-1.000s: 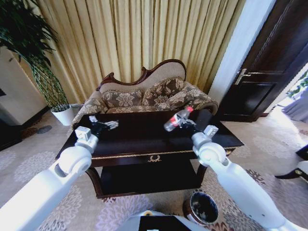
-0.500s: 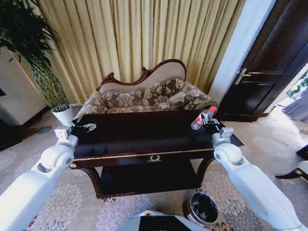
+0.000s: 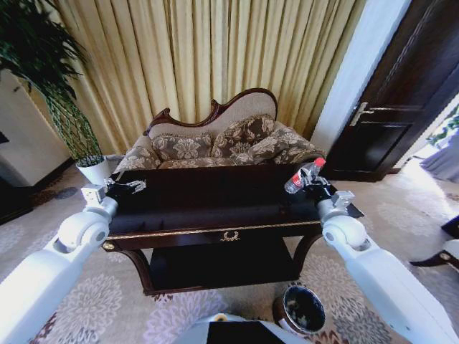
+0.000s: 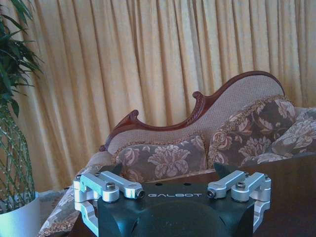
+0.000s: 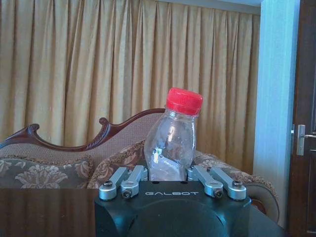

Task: Move to the front of the table and place the trash on the table into the trash bin.

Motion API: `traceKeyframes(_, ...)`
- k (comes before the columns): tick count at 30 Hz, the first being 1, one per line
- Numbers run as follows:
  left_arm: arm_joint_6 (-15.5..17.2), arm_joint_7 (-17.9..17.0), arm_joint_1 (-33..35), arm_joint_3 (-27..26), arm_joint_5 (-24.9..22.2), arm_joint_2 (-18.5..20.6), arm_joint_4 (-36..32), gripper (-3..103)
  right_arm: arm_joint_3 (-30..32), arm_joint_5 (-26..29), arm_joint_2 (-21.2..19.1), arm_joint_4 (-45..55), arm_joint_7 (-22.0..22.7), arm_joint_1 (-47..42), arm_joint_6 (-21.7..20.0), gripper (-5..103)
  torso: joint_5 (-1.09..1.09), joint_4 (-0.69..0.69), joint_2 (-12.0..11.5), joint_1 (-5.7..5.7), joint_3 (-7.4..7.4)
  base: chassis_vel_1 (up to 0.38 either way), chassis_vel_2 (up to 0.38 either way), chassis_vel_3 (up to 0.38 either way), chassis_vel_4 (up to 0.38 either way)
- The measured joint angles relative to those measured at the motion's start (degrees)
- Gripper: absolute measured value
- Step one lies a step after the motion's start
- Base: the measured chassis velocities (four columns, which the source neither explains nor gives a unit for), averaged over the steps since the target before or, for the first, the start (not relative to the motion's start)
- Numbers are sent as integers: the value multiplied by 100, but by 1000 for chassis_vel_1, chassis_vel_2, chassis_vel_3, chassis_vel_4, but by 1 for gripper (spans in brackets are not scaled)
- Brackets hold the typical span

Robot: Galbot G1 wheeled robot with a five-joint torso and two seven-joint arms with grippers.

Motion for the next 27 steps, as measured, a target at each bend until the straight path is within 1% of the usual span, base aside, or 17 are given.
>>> traceKeyframes(10,-6,5,-16,19,1,6,6,100,15,-53,9,34,22,-95,4,30,0,0,0,0,0,0,0,0,0)
traceKeyframes(17,-15,6,-56,77,18,-19,9,100,53,-126,29,48,18,-173,41,30,0,0,0,0,0,37,-53,-41,45)
traceKeyframes(27,-112,43,-66,127,107,-28,49,100,82,-168,61,66,14,-248,67,30,1,-1,0,0,-1,91,-94,-97,98)
